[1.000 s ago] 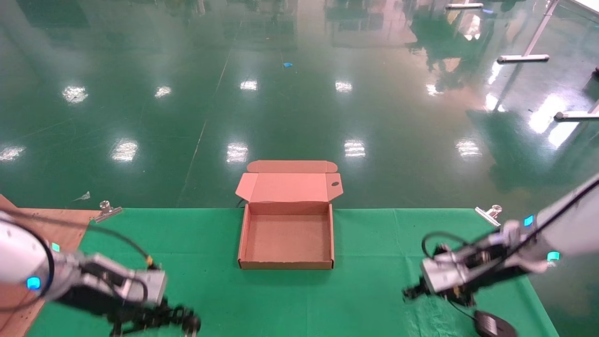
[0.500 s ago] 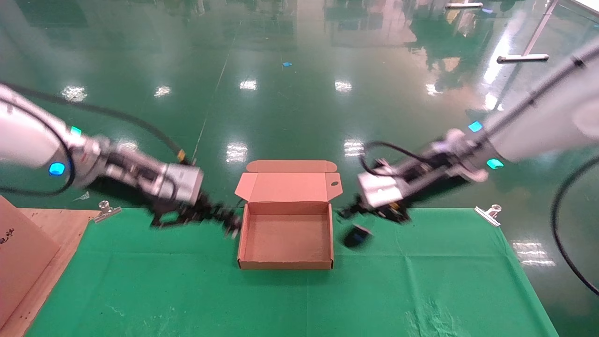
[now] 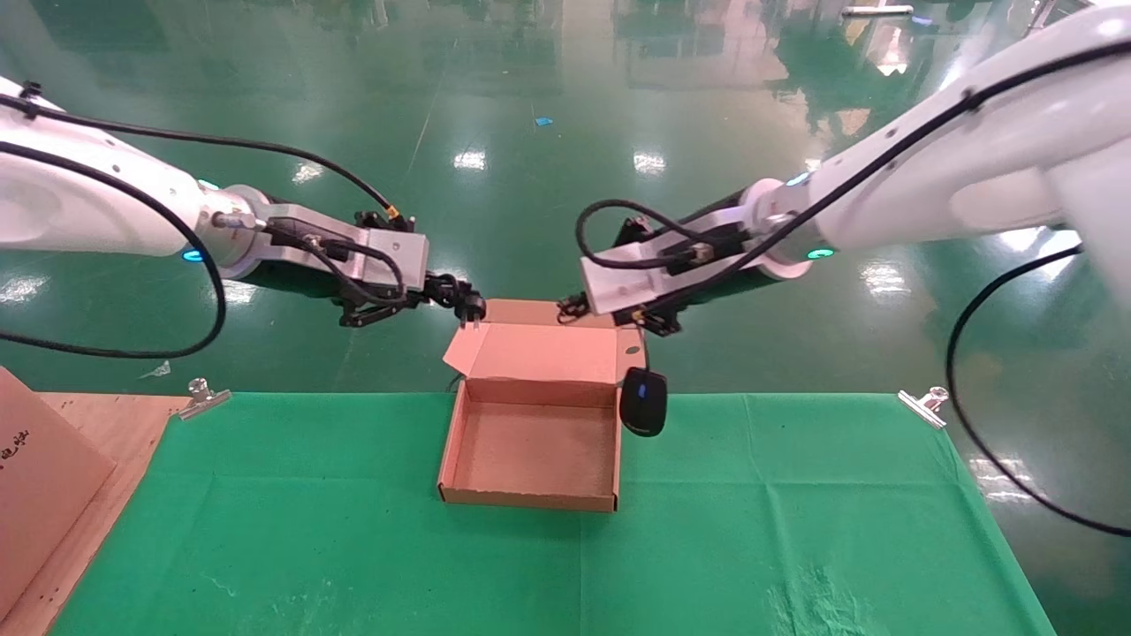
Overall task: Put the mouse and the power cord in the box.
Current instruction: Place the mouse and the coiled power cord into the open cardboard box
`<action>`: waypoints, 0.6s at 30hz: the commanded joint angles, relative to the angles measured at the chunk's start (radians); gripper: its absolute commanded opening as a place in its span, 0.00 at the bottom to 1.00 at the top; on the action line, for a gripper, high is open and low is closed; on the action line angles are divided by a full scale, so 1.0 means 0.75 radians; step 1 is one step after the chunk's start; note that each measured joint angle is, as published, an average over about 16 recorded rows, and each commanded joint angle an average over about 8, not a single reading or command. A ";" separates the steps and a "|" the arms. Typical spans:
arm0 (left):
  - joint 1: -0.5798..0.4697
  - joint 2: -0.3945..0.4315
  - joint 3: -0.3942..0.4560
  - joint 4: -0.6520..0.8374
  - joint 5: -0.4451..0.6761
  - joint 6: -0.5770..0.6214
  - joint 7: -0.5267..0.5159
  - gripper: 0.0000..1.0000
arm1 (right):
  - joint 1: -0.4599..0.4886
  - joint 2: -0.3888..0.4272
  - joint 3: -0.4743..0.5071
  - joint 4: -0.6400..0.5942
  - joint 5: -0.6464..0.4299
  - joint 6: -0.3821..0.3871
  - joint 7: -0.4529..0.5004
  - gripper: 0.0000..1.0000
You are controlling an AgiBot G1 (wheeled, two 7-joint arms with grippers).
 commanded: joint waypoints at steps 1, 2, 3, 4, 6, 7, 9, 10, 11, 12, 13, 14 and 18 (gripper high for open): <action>0.004 0.010 -0.004 0.009 -0.005 -0.046 0.007 0.00 | -0.025 0.000 -0.016 0.051 0.017 0.067 0.020 0.00; 0.006 0.012 -0.006 0.012 -0.007 -0.053 0.011 0.00 | -0.032 0.000 -0.029 0.067 0.024 0.085 0.030 0.00; 0.007 0.014 -0.007 0.015 -0.008 -0.059 0.016 0.00 | -0.039 0.000 -0.043 0.081 0.031 0.100 0.040 0.00; 0.009 0.016 -0.008 0.018 -0.010 -0.063 0.021 0.00 | -0.044 0.000 -0.057 0.093 0.038 0.114 0.051 0.00; 0.012 0.018 -0.011 0.024 -0.014 -0.069 0.030 0.00 | -0.051 0.000 -0.084 0.113 0.052 0.138 0.070 0.00; 0.014 0.019 -0.012 0.026 -0.016 -0.072 0.034 0.00 | -0.053 0.001 -0.099 0.121 0.059 0.148 0.080 0.00; 0.018 0.021 -0.015 0.031 -0.021 -0.076 0.041 0.00 | -0.056 0.001 -0.126 0.135 0.073 0.165 0.097 0.00; 0.022 0.022 -0.016 0.032 -0.023 -0.079 0.046 0.00 | -0.056 0.001 -0.139 0.140 0.080 0.174 0.106 0.00; 0.026 0.025 -0.018 0.033 -0.026 -0.084 0.051 0.00 | -0.055 0.001 -0.153 0.145 0.087 0.181 0.113 0.00; 0.034 0.028 -0.020 0.032 -0.029 -0.089 0.058 0.00 | -0.053 0.002 -0.166 0.149 0.093 0.188 0.120 0.00; 0.045 0.031 -0.023 0.030 -0.034 -0.096 0.066 0.00 | -0.049 0.002 -0.178 0.152 0.100 0.194 0.127 0.00; 0.060 0.035 -0.027 0.027 -0.040 -0.107 0.076 0.00 | -0.045 0.003 -0.190 0.153 0.106 0.199 0.133 0.00; 0.155 0.051 -0.058 -0.001 -0.088 -0.182 0.133 0.00 | -0.019 0.008 -0.230 0.145 0.131 0.200 0.150 0.00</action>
